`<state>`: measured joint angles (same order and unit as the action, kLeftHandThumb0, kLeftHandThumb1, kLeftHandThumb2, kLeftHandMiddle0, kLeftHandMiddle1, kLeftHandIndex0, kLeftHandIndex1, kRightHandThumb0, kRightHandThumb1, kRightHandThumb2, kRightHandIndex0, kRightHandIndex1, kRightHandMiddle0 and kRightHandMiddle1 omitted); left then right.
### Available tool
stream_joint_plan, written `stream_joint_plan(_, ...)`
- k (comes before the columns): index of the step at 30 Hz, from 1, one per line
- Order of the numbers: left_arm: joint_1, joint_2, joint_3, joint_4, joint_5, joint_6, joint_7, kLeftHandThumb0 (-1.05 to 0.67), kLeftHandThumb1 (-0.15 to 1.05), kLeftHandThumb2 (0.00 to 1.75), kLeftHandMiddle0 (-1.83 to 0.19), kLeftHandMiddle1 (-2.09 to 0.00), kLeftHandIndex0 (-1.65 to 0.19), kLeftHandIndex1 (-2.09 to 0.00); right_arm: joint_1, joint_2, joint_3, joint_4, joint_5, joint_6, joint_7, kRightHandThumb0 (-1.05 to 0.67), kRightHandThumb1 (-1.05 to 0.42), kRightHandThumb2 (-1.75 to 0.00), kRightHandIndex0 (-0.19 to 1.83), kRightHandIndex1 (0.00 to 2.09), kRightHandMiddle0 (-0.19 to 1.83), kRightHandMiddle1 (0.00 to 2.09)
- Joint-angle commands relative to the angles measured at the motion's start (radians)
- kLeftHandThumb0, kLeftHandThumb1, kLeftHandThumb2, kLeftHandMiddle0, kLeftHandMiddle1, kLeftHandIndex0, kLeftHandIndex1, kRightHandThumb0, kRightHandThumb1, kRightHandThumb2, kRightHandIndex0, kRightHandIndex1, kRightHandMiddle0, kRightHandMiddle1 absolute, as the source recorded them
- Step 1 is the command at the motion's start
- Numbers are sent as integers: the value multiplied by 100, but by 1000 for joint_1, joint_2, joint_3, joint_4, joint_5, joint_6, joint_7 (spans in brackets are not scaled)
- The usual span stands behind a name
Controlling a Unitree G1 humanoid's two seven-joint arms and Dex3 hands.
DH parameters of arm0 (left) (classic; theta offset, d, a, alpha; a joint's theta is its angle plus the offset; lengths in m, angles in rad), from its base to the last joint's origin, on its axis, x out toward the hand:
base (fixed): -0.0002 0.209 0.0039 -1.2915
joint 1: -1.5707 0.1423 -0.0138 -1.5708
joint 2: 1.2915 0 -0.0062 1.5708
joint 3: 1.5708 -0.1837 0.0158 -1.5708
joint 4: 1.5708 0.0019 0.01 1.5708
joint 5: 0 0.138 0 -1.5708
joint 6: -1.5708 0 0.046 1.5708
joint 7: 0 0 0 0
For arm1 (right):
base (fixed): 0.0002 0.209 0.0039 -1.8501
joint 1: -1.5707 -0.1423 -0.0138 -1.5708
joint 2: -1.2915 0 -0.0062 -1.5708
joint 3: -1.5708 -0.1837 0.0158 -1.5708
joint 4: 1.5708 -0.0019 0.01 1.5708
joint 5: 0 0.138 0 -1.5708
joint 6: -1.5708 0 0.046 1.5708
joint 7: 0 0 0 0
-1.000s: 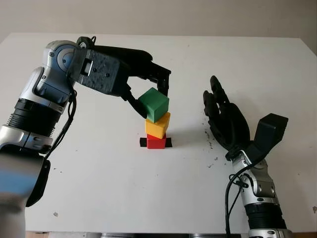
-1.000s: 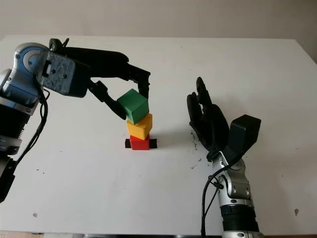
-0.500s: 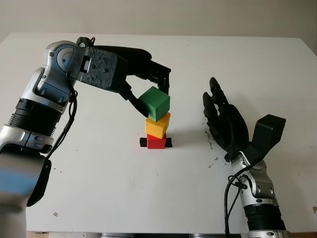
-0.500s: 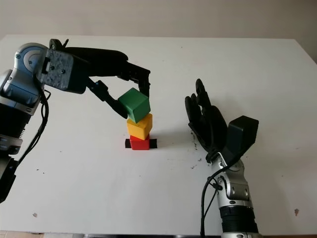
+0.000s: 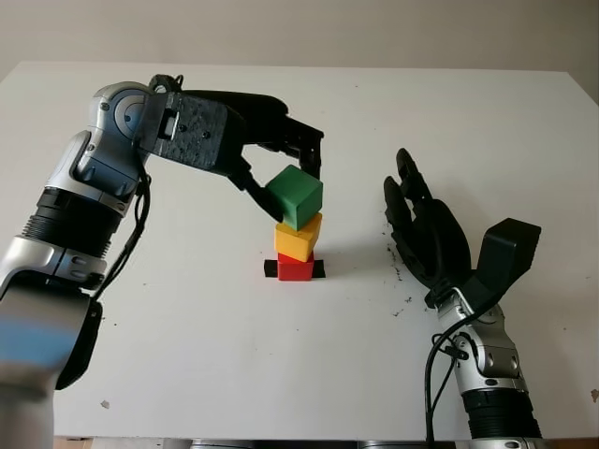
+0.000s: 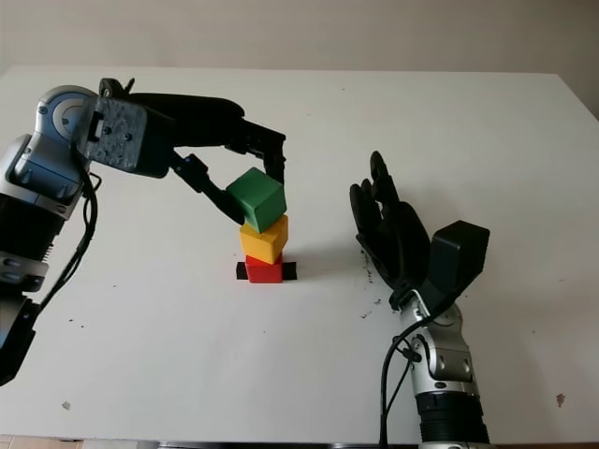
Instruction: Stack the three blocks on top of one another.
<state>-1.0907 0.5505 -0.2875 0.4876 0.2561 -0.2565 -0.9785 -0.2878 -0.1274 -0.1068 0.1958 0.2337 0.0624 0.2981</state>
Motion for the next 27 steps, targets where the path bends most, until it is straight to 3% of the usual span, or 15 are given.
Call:
stream_joint_plan(1,-10,1,-1,-16,-7,-1,-6,-44,104,6,-30,-4,-32,-157,8,-6,0,-17,-1,-12,6,-71,-105,-45,-19,0,-17,5)
stream_joint_plan(21,5,8,-15,-53,19,28,-5,-50,103,5,-28,-4,-34,-146,6,-4,-7,-12,4,-12,10,-71,-105,-44,-19,0,-17,5)
stream_joint_plan(27,1,13,-27,-62,41,43,-13,-60,99,5,-16,-3,-30,-105,7,-4,-8,-9,5,-16,14,-70,-105,-45,-19,0,-17,5)
